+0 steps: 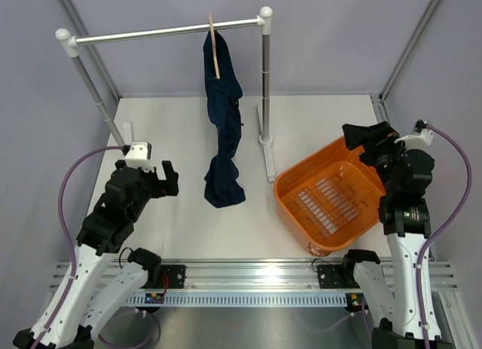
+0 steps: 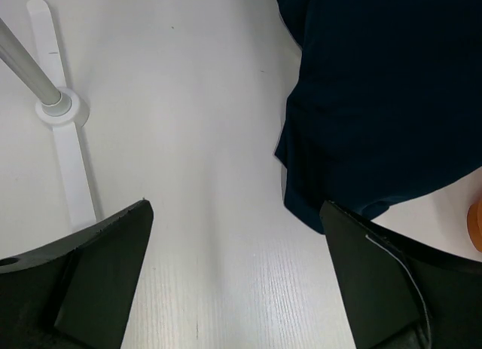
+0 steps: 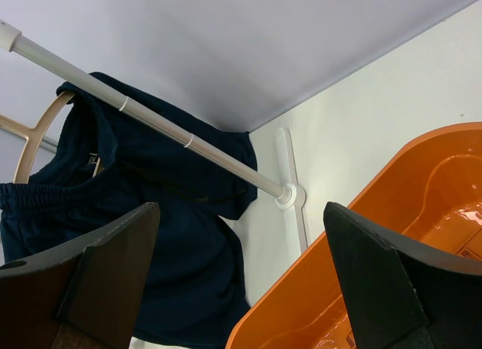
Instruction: Remove the shorts from the hanger
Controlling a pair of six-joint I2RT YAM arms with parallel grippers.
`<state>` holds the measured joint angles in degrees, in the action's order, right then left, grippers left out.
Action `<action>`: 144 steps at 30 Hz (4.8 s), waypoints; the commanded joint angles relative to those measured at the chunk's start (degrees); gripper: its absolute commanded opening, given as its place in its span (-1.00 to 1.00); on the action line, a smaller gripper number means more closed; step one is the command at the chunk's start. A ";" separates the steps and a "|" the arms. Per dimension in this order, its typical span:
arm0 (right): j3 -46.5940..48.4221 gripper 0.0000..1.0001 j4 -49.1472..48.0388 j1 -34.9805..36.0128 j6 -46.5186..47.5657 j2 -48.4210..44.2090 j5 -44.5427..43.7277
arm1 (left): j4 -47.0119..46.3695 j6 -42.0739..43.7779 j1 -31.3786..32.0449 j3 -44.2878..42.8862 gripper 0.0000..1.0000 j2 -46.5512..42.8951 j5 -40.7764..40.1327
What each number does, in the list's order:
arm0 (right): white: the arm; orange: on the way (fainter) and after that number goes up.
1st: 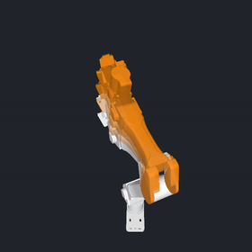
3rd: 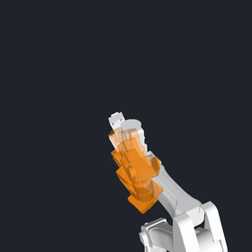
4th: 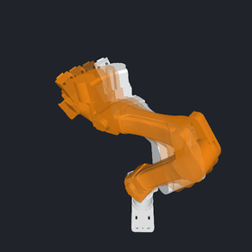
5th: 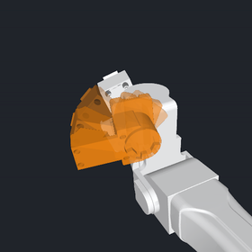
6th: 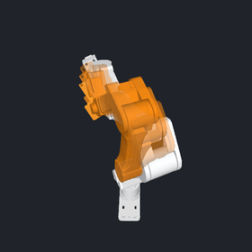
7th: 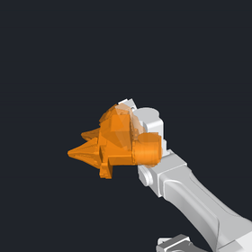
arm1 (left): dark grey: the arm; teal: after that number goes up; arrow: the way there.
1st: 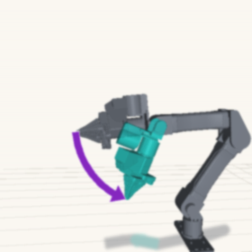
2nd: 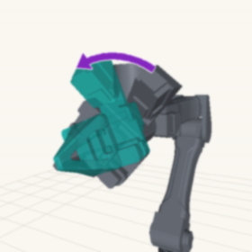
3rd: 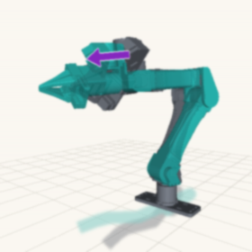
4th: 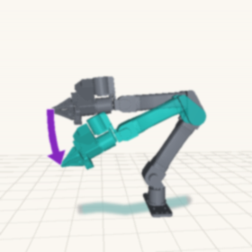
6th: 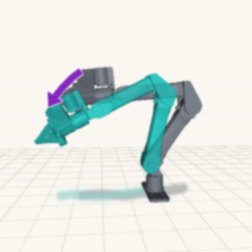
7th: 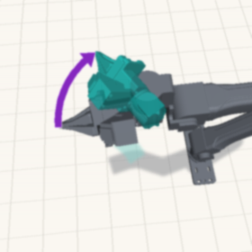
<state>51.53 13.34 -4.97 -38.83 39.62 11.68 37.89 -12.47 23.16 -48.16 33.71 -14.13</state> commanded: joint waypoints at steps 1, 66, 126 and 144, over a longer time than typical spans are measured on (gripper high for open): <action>0.77 0.99 -0.51 0.23 0.69 -0.59 0.89 | -1.50 0.16 -0.22 0.17 0.98 -0.67 0.77; 3.93 0.99 7.49 0.31 4.82 1.08 -3.16 | -13.63 -1.77 3.74 -75.15 0.08 67.45 3.50; 4.10 0.99 1.95 0.66 9.21 4.68 16.08 | 0.77 6.14 6.11 -69.97 -1.00 50.05 7.53; 17.62 0.83 -1.39 40.02 11.23 22.86 -3.06 | 5.00 5.09 14.37 -45.18 -1.00 32.47 15.89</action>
<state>64.20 14.59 31.35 -29.43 59.96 14.00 47.16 -6.57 37.10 -94.35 68.62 -0.12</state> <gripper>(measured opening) 0.923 0.060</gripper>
